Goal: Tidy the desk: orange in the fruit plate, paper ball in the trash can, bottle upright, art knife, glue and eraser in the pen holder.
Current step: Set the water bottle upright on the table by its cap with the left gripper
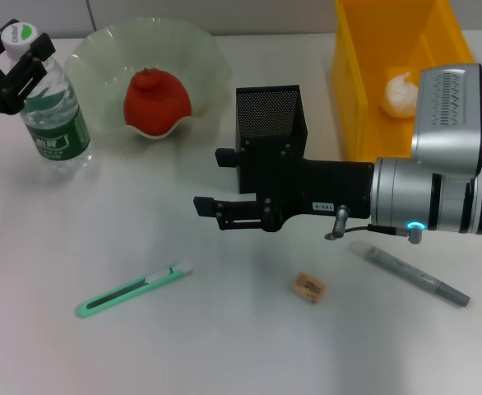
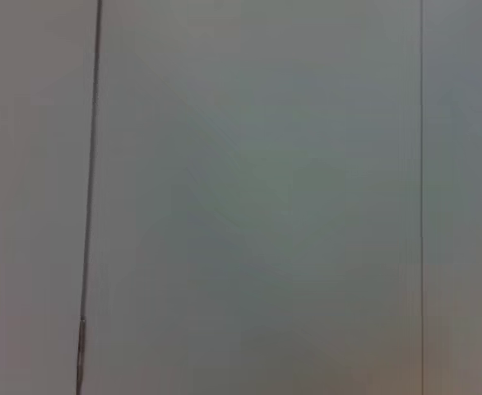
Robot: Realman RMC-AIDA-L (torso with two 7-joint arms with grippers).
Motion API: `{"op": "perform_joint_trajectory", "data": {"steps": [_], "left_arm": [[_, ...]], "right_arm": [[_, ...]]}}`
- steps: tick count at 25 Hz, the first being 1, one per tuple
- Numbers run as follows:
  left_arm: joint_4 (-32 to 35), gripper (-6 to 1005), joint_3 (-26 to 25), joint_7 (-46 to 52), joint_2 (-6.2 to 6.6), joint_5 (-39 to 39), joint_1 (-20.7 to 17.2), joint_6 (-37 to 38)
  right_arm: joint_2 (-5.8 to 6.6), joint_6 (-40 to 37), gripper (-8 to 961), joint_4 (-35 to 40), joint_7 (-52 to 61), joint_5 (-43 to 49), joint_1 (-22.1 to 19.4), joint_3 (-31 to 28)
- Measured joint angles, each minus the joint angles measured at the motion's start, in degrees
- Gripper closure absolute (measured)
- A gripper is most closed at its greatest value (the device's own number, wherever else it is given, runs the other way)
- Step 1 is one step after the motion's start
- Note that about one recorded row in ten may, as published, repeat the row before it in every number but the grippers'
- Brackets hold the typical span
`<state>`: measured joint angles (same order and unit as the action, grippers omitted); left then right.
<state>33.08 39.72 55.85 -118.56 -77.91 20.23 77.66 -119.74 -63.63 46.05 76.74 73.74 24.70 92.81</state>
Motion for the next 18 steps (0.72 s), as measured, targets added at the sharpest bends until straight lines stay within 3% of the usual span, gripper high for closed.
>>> {"op": "perform_joint_trajectory", "data": {"steps": [18], "left_arm": [[-2.78,545,0.0,-2.47,-0.01,1.4,0.77,-3.4]], "right_arm": [[-0.16,0.0,161,-0.35,0.0,0.0,0.06,0.14]]}}
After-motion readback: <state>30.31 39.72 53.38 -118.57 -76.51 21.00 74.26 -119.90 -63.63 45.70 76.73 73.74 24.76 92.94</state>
